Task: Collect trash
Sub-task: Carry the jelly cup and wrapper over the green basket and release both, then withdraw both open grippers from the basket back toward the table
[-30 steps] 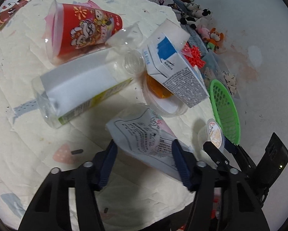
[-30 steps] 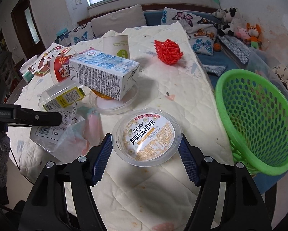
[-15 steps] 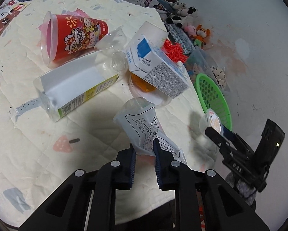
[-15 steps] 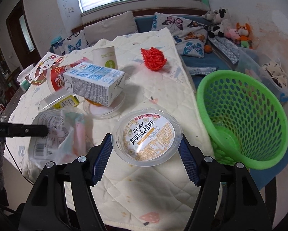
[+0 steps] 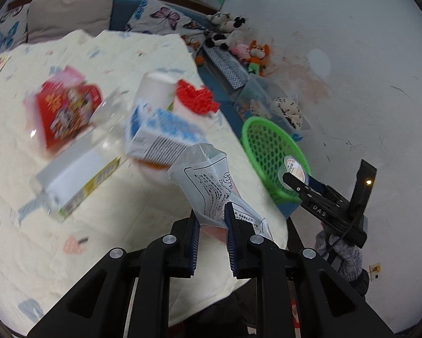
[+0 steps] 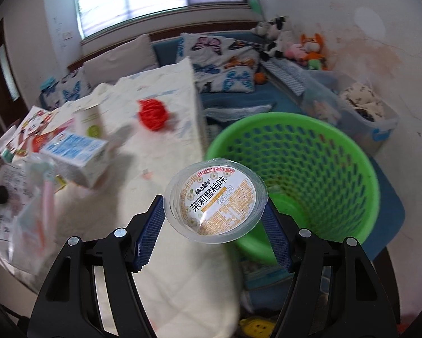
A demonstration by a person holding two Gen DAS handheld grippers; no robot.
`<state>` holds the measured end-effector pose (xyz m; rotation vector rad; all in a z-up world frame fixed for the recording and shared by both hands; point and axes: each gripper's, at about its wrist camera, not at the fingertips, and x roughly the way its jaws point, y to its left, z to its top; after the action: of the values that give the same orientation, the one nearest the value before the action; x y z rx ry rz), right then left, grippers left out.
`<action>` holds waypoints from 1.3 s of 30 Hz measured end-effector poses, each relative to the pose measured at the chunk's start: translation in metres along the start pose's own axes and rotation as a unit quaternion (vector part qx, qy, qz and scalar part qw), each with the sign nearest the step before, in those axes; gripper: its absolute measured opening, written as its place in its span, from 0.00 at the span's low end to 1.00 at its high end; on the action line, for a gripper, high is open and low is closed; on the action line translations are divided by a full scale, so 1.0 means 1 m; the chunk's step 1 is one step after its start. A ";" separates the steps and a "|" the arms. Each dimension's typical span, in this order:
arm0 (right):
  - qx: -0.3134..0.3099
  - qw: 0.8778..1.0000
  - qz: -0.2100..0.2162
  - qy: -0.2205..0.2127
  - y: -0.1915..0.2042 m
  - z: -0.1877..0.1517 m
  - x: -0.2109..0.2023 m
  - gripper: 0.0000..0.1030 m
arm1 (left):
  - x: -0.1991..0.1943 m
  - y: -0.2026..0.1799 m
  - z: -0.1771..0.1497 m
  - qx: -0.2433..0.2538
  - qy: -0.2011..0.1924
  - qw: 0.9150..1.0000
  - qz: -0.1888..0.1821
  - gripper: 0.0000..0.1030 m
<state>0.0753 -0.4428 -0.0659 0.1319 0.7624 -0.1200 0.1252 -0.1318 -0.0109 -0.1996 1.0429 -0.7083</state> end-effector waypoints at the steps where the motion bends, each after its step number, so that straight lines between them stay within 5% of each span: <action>1: 0.003 1.000 -0.009 0.000 -0.007 0.002 0.002 0.67 | 0.002 -0.004 0.004 0.006 -0.001 1.000 -0.001 0.17; 22: 0.050 0.997 -0.055 0.028 -0.076 0.000 0.042 0.68 | 0.075 -0.092 0.077 0.103 -0.017 0.994 0.014 0.17; 39: 0.080 0.995 -0.057 0.002 -0.098 -0.018 0.005 0.75 | 0.157 -0.147 0.097 0.139 0.006 0.990 0.032 0.17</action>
<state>0.0511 -0.5368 -0.0896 0.2412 0.7632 -0.2897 0.1912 -0.3584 -0.0055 0.0782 0.9460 -0.7875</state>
